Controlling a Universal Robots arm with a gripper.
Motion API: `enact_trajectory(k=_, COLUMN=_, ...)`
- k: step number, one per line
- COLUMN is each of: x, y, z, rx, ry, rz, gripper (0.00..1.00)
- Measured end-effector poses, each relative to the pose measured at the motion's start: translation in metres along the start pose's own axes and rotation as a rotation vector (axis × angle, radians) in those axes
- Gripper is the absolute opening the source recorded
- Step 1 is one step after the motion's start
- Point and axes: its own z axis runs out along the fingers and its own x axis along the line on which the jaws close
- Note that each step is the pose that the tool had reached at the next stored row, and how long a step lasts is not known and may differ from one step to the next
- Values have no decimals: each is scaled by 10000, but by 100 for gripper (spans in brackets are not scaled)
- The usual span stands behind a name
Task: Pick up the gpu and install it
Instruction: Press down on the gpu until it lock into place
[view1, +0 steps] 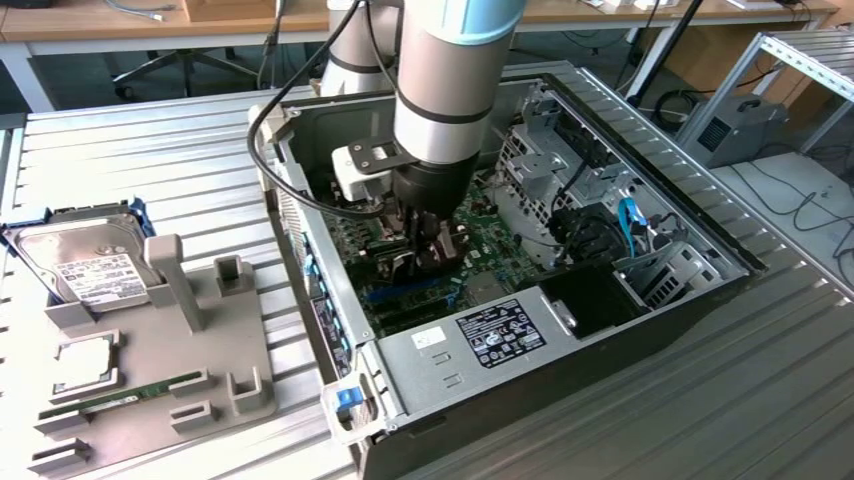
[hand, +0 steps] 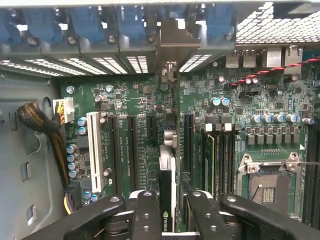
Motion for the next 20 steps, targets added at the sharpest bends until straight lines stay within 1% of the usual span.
enact_trajectory(k=4, x=1, y=2, z=29, rx=-9, ry=9, rz=2, gripper=26)
enact_trajectory(k=6, x=4, y=5, z=65, rx=-23, ry=19, rz=3, gripper=26)
enact_trajectory(k=7, x=4, y=5, z=79, rx=-25, ry=18, rz=2, gripper=26)
enact_trajectory(k=8, x=2, y=4, z=101, rx=-19, ry=3, rz=1, gripper=26)
enact_trajectory(k=10, x=4, y=6, z=120, rx=-28, ry=12, rz=2, gripper=26)
enact_trajectory(k=13, x=4, y=7, z=150, rx=-25, ry=2, rz=1, gripper=26)
enact_trajectory(k=14, x=4, y=7, z=150, rx=-25, ry=2, rz=2, gripper=26)
enact_trajectory(k=15, x=8, y=9, z=144, rx=-33, ry=18, rz=1, gripper=26)
enact_trajectory(k=17, x=4, y=7, z=146, rx=-28, ry=14, rz=1, gripper=26)
enact_trajectory(k=20, x=-5, y=4, z=117, rx=-13, ry=15, rz=1, gripper=26)
